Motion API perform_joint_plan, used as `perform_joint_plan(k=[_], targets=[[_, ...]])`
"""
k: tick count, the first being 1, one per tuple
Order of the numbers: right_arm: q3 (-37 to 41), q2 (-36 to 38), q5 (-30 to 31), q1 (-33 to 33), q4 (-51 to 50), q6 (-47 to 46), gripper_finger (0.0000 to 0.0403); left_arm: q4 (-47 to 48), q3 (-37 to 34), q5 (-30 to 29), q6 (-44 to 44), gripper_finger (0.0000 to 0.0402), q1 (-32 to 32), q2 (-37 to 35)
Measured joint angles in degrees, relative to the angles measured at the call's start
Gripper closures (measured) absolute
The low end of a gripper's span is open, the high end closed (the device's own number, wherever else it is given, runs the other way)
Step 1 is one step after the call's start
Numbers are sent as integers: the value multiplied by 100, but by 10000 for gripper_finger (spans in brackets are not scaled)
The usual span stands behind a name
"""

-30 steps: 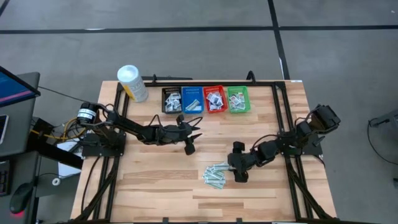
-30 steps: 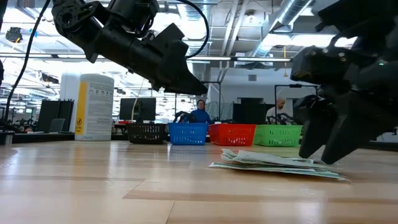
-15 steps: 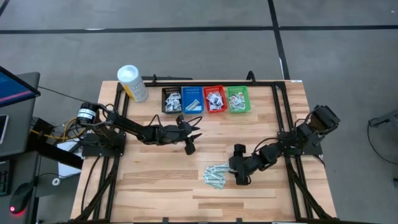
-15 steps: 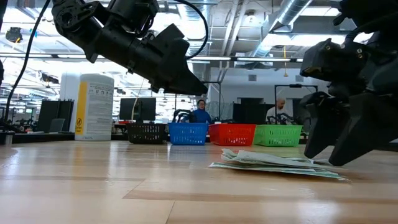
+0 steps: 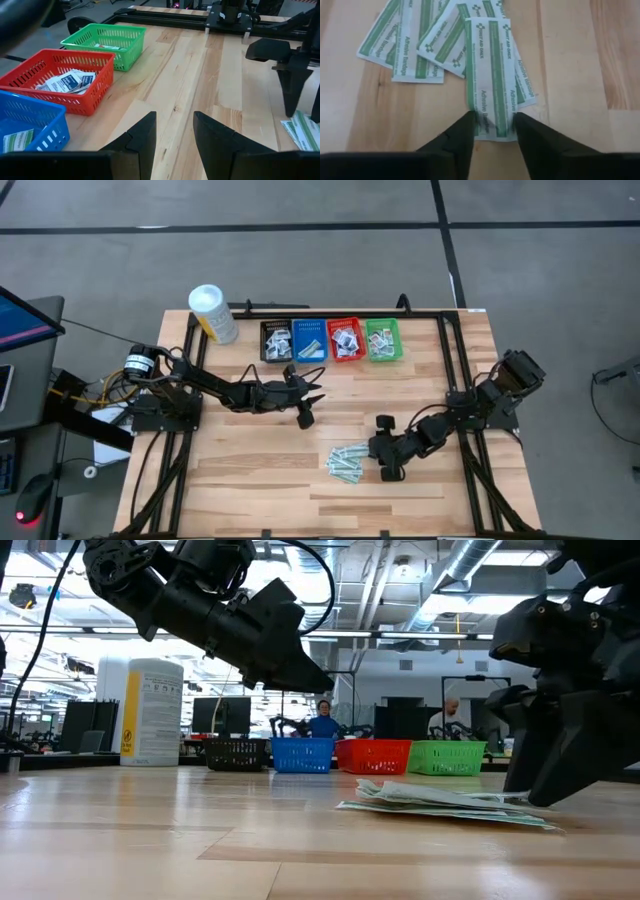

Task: Pick & Place First Aid Supplies
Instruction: Put the green pad into the blue bin

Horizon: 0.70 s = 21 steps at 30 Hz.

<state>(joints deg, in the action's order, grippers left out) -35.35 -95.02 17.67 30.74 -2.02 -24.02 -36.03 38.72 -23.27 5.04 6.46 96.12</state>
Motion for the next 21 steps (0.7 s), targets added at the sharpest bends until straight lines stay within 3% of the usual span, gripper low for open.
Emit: perform_joint_plan(k=[8,21], targets=[[11,-1,2,0,111,70,309,0,0,0,0,271,0,0],[43,364,17,-9,33,99,316,1,0,1,0,271,0,0]])
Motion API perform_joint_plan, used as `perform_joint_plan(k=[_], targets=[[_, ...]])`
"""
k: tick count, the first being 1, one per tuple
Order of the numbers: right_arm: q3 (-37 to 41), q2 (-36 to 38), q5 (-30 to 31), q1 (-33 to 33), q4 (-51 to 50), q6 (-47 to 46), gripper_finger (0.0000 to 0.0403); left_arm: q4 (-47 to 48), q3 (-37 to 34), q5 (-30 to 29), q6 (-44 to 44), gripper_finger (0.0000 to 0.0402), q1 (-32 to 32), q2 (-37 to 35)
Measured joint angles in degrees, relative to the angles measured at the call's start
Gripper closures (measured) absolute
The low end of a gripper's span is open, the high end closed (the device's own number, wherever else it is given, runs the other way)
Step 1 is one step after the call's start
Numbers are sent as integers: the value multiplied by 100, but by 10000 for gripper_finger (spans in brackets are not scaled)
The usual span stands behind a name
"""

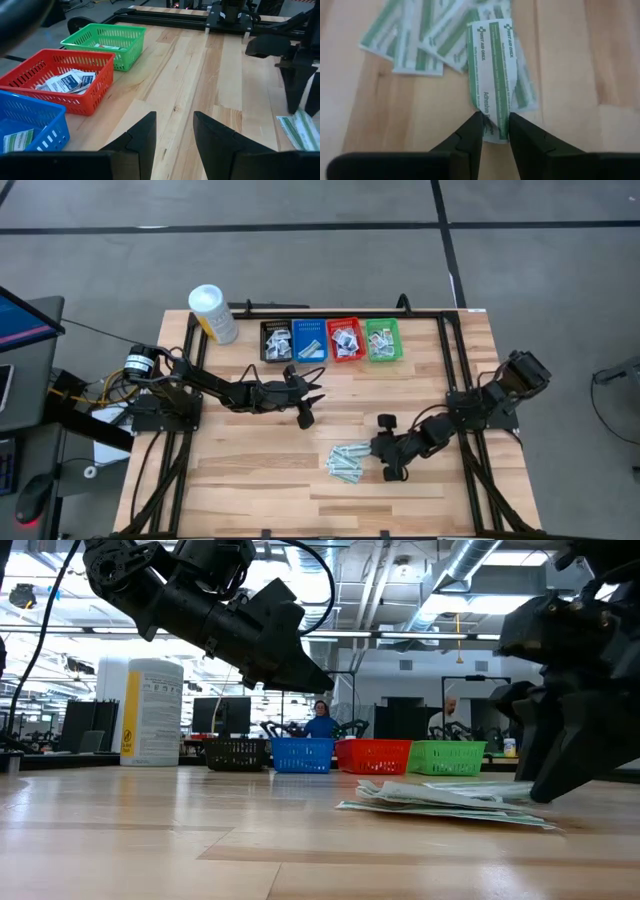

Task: Pick & Place First Aid Supplies
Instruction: Put the green pad into the blue bin

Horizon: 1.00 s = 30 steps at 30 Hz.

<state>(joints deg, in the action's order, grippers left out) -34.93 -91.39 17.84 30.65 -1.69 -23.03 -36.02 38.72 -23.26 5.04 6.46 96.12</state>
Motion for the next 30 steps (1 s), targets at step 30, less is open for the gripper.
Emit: perform_joint_plan(k=[30], targets=[[-32,1263,1272,-884,559,1900,316,-599,1,1665,2231,271,-9,0]])
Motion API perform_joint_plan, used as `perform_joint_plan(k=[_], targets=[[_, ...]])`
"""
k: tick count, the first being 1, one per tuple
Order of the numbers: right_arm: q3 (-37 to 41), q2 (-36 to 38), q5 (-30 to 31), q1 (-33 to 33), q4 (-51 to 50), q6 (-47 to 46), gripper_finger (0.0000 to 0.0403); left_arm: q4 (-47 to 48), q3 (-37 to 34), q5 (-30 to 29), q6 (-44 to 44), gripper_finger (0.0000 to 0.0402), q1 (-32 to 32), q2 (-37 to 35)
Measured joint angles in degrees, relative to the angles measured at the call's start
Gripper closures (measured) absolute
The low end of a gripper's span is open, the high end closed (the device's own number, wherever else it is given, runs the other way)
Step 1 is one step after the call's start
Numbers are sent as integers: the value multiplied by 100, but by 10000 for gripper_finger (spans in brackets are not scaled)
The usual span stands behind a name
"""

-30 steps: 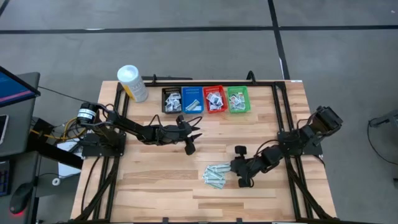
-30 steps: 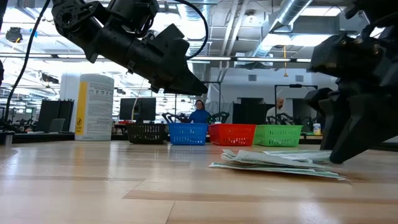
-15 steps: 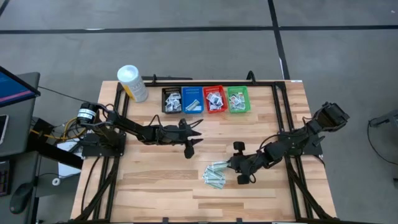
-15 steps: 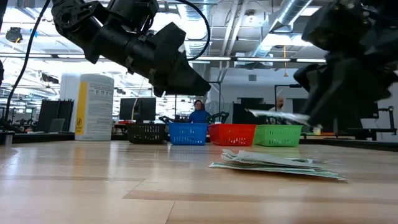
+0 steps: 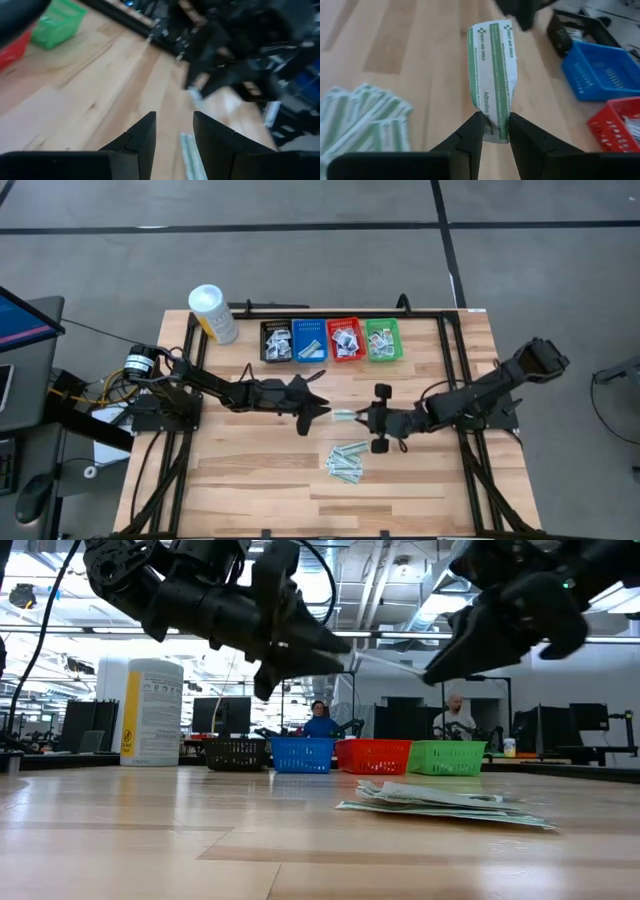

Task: Pick & Place First Aid Supplies
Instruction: Put the green pad into the blue bin

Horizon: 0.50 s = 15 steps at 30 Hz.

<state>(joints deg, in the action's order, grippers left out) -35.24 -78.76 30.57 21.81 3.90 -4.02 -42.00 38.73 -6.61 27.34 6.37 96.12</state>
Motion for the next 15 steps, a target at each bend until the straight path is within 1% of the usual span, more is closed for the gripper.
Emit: perform_joint_plan(k=[4,15], targets=[[0,71,64,-201,-5,10,316,-258,1,218,0,271,0,0],[-2,83,92,-405,68,98,316,-270,1,193,-34,271,0,0]])
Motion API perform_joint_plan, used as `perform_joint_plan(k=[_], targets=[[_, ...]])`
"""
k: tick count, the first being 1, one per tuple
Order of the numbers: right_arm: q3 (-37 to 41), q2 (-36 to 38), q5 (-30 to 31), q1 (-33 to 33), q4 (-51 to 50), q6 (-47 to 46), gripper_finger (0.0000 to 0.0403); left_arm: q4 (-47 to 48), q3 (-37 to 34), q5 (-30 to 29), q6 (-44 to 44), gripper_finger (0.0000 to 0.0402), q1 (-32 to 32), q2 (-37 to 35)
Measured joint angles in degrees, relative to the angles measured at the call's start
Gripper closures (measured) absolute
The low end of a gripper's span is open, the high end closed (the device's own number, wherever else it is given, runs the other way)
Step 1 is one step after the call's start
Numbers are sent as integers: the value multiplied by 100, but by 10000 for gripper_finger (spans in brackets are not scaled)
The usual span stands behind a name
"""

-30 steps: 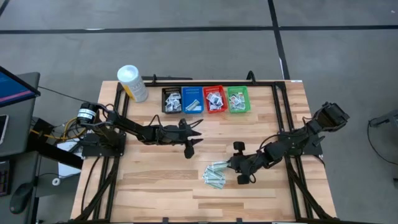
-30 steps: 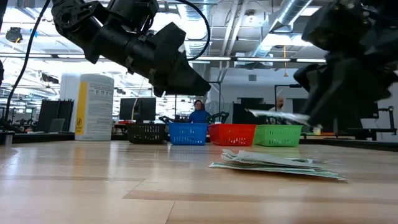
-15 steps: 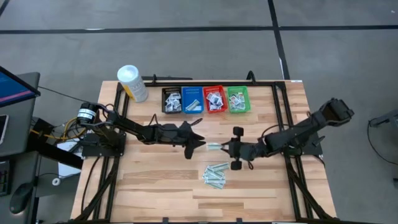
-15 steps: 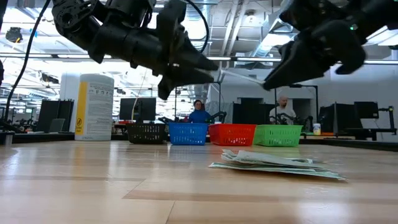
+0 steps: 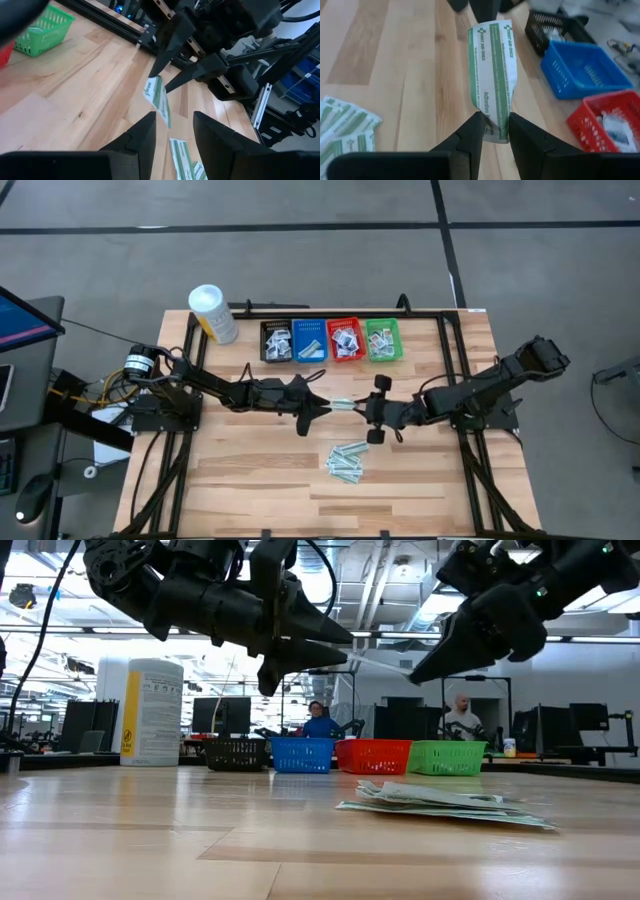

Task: Pick & Place First Aid Supplies
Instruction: Put the green pad into the blue bin

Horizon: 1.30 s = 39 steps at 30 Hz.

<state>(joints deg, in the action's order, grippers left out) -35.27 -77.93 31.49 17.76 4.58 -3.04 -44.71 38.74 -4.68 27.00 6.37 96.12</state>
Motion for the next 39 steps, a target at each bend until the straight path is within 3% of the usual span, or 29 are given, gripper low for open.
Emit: perform_joint_plan(k=[9,19,24,31,39], targets=[[0,0,-3,-33,830,930,316,-30,0,-22,-15,271,-179,0],[0,0,-9,-197,903,961,316,-80,0,-18,-439,274,-216,0],[0,-2,-137,-219,918,959,316,-79,0,27,-807,310,-216,0],[0,-2,-480,-214,923,957,316,-79,0,45,-1059,390,-218,0],[0,-2,-486,-210,923,957,315,-79,0,44,-1114,396,-218,0]])
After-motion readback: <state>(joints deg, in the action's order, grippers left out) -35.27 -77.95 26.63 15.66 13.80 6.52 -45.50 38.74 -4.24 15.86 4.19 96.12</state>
